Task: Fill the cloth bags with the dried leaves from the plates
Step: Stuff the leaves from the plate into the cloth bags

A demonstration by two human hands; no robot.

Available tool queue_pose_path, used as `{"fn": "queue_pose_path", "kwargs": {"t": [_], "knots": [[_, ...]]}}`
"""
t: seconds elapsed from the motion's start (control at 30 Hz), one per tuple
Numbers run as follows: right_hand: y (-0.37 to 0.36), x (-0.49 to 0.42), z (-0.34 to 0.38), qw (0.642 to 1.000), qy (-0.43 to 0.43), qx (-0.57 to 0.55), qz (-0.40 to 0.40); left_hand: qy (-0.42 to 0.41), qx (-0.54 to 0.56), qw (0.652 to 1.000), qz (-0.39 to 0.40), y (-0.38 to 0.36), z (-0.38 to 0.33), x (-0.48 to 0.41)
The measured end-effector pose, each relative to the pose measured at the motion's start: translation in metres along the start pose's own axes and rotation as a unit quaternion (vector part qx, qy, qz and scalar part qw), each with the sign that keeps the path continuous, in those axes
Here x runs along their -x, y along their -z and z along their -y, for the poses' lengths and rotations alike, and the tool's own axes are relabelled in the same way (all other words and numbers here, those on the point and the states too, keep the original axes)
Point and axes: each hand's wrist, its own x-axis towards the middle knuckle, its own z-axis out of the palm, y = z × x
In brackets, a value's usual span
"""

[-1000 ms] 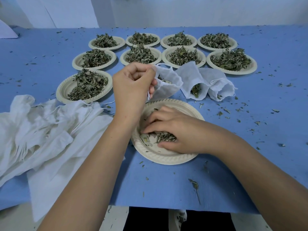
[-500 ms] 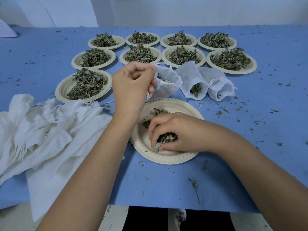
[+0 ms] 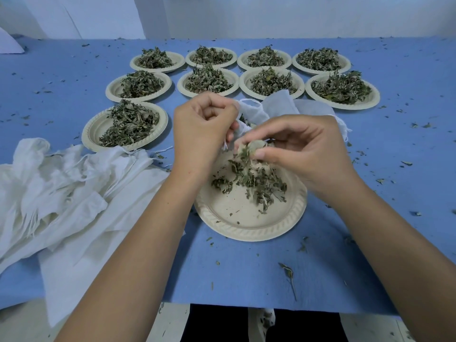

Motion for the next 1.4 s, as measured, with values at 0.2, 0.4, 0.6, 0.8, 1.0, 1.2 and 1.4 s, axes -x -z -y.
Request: {"fn": "queue_pose_path", "kwargs": {"t": [0.2,0.4,0.6,0.8,1.0,1.2,1.4], "knots": [[-0.004,-0.003,-0.004,0.986,0.022,-0.028,-0.164,-0.023,-0.031,0.997,0.063,-0.002,0.002,0.003],[-0.006,0.0,-0.011,0.957,0.001,0.172,-0.232,-0.036,-0.024,0.995,0.092,-0.003,0.001,0.005],[-0.002,-0.001,-0.016,0.913,0.013,0.385,-0.137,-0.045,-0.054,0.99,0.12,-0.007,0.003,0.009],[0.002,-0.004,-0.01,0.93,0.004,0.367,-0.026,-0.063,-0.046,0.995,0.065,-0.003,0.003,0.006],[0.005,-0.004,-0.011,0.917,0.08,0.387,-0.049,-0.063,-0.046,0.996,0.045,-0.003,0.001,0.006],[0.003,-0.001,-0.011,0.924,0.117,0.342,-0.126,-0.059,-0.036,0.996,0.055,-0.003,0.0,0.007],[0.0,0.0,-0.01,0.934,0.104,0.297,-0.169,-0.066,-0.033,0.995,0.063,-0.003,0.0,0.007]]}}
